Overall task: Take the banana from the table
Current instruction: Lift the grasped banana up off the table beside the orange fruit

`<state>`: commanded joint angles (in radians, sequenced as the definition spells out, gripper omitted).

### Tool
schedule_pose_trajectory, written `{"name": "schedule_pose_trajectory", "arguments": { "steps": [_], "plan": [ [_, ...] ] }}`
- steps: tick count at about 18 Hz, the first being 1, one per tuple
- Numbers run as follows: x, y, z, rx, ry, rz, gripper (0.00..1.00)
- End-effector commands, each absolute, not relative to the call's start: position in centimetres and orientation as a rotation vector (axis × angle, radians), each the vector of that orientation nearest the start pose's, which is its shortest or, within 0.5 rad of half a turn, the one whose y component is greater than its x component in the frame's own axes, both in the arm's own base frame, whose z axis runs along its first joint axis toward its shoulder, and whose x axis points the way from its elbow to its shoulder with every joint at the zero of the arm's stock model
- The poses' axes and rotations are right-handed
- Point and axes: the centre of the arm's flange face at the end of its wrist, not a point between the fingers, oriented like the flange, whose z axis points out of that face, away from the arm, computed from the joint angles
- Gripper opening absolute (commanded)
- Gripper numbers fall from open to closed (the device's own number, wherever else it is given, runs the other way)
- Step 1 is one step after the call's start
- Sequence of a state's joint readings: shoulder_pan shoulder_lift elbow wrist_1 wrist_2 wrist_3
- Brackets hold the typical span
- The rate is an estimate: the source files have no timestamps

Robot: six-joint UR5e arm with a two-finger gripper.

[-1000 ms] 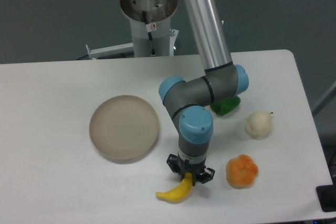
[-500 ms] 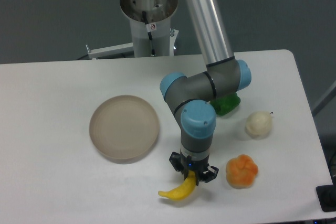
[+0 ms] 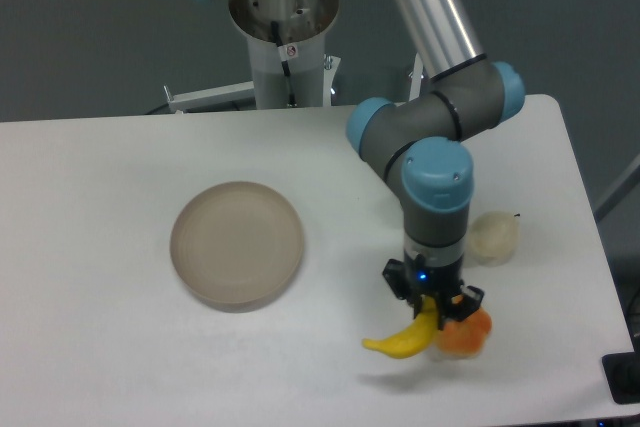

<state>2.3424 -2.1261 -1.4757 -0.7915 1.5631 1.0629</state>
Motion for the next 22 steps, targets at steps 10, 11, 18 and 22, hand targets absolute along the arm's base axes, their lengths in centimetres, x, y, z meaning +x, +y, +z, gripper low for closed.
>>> {"name": "schedule_pose_trajectory", "arguments": {
  "steps": [10, 11, 18, 22],
  "plan": [
    [-42.1, 57.9, 31.4, -2.887, 0.467, 0.458, 0.30],
    [-42.2, 58.0, 31.5, -2.884, 0.467, 0.462, 0.30],
    [-43.1, 57.6, 32.0, -2.880, 0.492, 0.483, 0.30],
    [-43.2, 57.6, 32.1, -2.880, 0.492, 0.486, 0.31]
  ]
}}
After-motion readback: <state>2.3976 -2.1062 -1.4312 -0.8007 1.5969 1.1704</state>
